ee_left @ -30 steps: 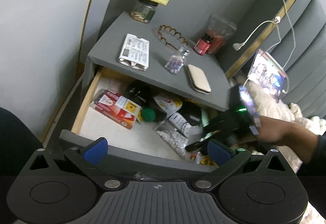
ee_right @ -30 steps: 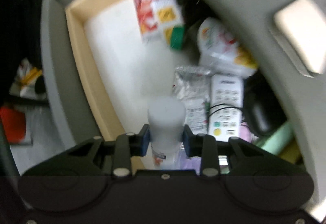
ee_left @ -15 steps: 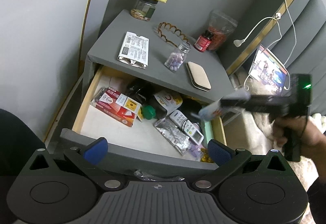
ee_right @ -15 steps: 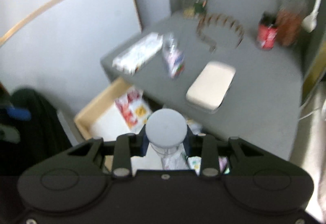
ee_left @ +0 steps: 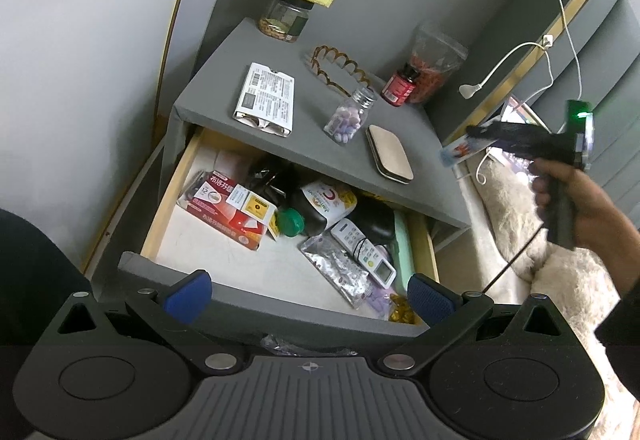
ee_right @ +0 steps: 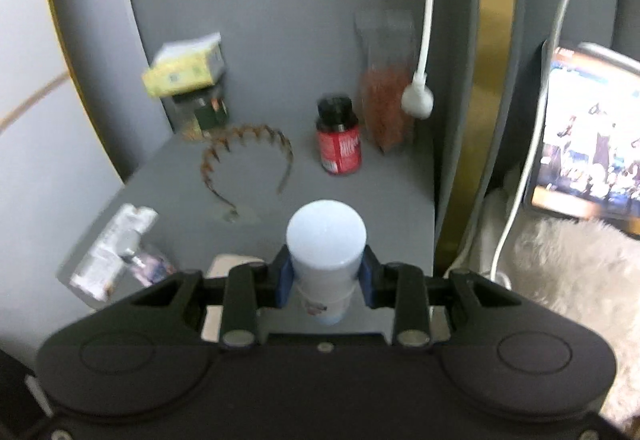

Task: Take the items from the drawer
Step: 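Lift the spray can and stand it upright on the nightstand top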

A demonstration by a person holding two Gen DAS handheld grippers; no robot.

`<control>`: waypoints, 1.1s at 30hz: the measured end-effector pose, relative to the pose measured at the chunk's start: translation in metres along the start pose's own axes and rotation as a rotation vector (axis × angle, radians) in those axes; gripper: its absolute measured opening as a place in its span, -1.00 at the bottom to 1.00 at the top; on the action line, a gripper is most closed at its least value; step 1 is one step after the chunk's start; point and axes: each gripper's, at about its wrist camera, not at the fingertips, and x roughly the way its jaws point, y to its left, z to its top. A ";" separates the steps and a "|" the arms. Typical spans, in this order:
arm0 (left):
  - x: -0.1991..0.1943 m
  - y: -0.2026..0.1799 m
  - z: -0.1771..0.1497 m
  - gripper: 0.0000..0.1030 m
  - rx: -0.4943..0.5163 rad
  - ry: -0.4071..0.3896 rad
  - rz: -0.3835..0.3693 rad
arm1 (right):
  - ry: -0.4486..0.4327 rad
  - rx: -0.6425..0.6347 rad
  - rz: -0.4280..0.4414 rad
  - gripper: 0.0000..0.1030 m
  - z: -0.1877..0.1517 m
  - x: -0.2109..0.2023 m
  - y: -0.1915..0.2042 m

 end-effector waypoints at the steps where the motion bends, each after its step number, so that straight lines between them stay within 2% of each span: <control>1: 0.000 0.001 0.000 1.00 -0.002 -0.001 0.002 | 0.013 0.003 -0.005 -0.38 -0.002 0.003 0.000; 3: 0.000 0.002 0.001 1.00 -0.002 -0.002 0.005 | 0.027 -0.016 -0.016 -0.38 -0.009 0.013 0.003; 6: 0.000 0.004 0.002 1.00 -0.010 -0.003 0.005 | 0.031 -0.066 -0.037 -0.22 -0.016 0.020 0.012; 11: 0.000 0.003 0.002 1.00 -0.006 -0.001 -0.003 | 0.055 -0.096 -0.038 -0.17 -0.023 0.026 0.021; 14: 0.001 0.000 0.001 1.00 0.005 0.005 -0.008 | 0.063 -0.101 -0.052 -0.26 -0.025 0.028 0.023; 15: 0.002 0.000 0.001 1.00 0.007 0.005 -0.009 | 0.054 -0.095 -0.055 -0.38 -0.025 0.027 0.023; 26: 0.002 0.001 0.001 1.00 0.012 -0.001 -0.003 | -0.042 -0.032 -0.087 -0.37 -0.030 0.006 0.020; 27: 0.002 0.001 0.001 1.00 0.013 -0.003 0.000 | -0.050 -0.027 -0.090 -0.27 -0.031 0.004 0.019; 28: 0.002 0.001 0.001 1.00 0.014 -0.004 0.002 | -0.059 -0.021 -0.093 -0.07 -0.031 0.002 0.019; 30: 0.002 0.002 0.001 1.00 0.018 -0.007 0.005 | -0.077 -0.009 -0.098 0.13 -0.032 -0.002 0.019; 33: 0.003 0.002 0.001 1.00 0.021 -0.007 0.014 | -0.096 0.023 -0.080 0.23 -0.035 -0.020 0.018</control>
